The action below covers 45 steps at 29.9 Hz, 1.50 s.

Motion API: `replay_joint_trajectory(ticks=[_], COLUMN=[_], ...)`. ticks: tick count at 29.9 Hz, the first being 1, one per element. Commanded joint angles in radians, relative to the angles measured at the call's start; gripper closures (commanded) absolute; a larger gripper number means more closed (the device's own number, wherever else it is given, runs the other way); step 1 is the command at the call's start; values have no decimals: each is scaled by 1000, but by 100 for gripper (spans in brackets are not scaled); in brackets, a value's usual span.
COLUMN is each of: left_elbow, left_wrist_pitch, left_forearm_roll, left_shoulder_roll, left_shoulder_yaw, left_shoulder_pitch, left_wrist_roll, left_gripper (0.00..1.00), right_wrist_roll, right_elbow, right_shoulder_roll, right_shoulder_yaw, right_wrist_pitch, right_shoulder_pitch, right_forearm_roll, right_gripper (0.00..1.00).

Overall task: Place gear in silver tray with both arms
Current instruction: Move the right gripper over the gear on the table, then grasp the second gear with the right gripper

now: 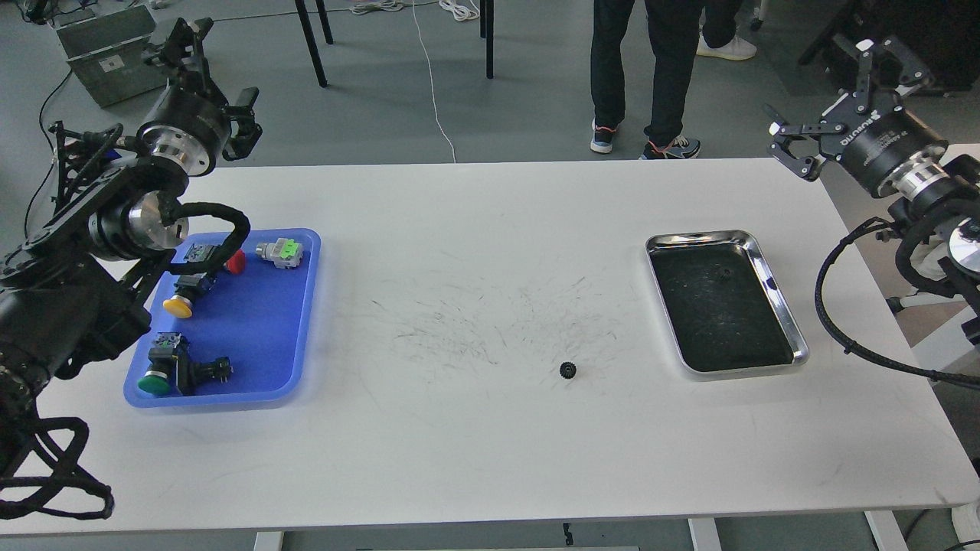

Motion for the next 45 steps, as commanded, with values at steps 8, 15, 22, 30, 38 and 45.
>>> replay_joint_trajectory(ticks=[8,15,22,30,38,45], left_elbow=[263,263,265,269,271,271], left_wrist_pitch=[-236,-227,-227,-227,-235,-238], left_forearm_roll=[-124,-121,-118,-118,-120,-120], left_shoulder_roll=[-93,-89,-78,-73,-64,-64], left_shoulder_yaw=[1,18,18,18,17,17], left_shoulder_pitch=[6,32,37,50,72,81], left_wrist_roll=[-24,-26,-26,-27,-52,-64], left_gripper=[2,2,2,2,2,2], right_wrist_roll=[-65,-113,-130,-193,-211,-211], right_elbow=[343,558,577,511,479,384], right_shoulder_roll=[-130,-195,-45,207,326,423], right_shoulder_yaw=[-231,-525,-932,-1151,-1308,-1399], right_wrist_pitch=[0,0,0,-33,0,0], right_shoulder_pitch=[85,232,502,669,737,729], right_forearm_roll=[-321,-726,-863,-854,-815,-823], right_gripper=[1,1,1,2,2,2])
